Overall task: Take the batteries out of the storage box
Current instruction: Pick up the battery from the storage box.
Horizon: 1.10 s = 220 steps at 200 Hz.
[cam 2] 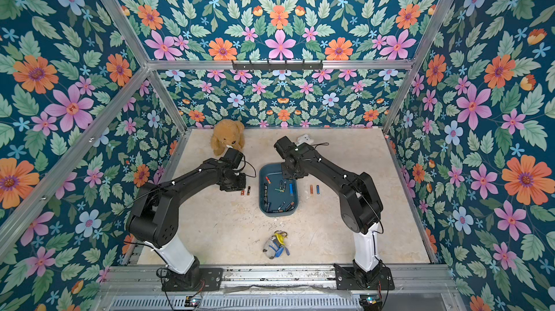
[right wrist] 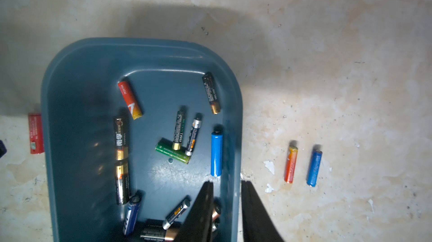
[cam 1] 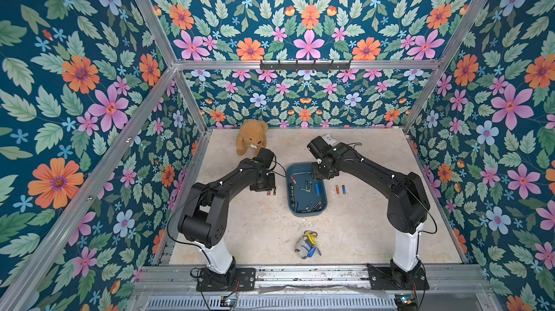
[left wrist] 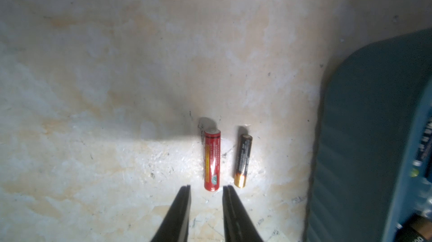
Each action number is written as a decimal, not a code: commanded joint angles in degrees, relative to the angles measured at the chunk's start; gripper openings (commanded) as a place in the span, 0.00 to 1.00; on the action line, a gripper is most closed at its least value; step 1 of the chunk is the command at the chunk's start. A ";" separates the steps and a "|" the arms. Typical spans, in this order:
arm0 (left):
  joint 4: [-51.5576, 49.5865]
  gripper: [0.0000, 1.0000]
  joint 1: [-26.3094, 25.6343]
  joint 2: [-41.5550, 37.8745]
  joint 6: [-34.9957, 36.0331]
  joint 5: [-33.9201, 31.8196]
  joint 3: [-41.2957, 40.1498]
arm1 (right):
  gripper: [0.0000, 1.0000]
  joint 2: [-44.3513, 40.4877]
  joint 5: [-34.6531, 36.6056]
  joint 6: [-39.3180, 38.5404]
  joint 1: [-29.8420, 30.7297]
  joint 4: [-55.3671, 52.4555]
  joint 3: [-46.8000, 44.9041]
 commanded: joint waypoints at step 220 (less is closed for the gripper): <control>1.08 0.31 -0.25 -2.89 -1.15 0.94 -3.36 | 0.26 9.87 0.85 4.47 2.38 -0.82 1.46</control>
